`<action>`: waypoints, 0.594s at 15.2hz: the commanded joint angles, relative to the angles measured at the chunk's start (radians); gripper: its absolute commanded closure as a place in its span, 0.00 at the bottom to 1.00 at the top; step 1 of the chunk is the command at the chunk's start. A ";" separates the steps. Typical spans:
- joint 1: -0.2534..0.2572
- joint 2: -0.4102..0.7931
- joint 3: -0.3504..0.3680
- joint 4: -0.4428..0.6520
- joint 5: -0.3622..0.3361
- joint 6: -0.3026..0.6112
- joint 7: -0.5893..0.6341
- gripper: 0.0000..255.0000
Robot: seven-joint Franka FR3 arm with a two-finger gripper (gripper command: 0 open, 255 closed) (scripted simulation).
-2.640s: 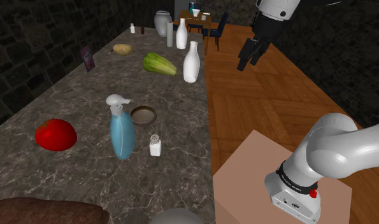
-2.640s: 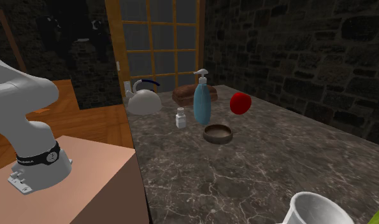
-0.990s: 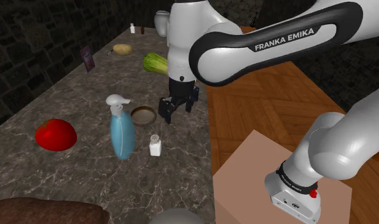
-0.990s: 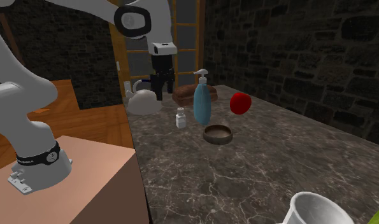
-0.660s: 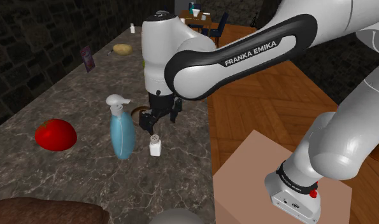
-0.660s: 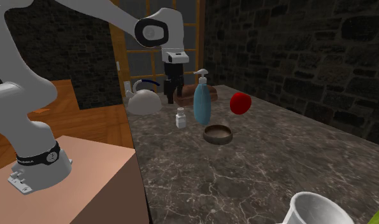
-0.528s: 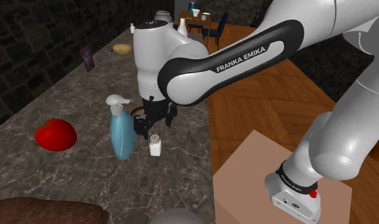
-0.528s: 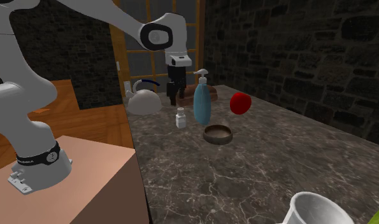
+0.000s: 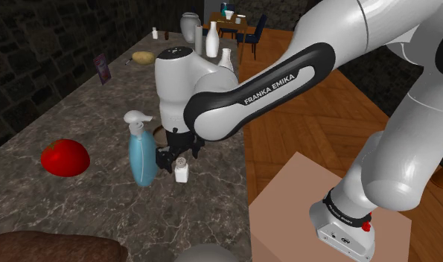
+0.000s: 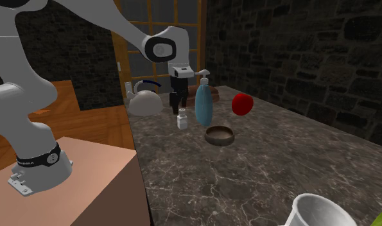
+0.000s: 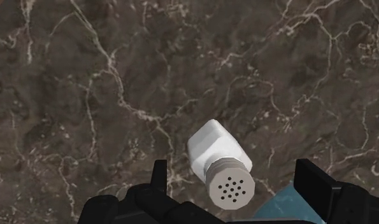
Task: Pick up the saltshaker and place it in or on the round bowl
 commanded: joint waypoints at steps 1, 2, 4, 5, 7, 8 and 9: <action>0.000 0.005 -0.001 -0.004 -0.003 0.009 0.002 0.00; 0.000 0.005 -0.001 -0.004 -0.003 0.009 0.002 0.00; 0.000 0.005 -0.001 -0.004 -0.003 0.009 0.002 0.00; 0.000 0.005 -0.001 -0.004 -0.003 0.009 0.002 0.00; 0.000 0.005 -0.001 -0.004 -0.003 0.009 0.002 0.00; 0.000 0.005 -0.001 -0.004 -0.003 0.009 0.002 1.00; 0.000 0.005 -0.001 -0.004 -0.003 0.009 0.002 1.00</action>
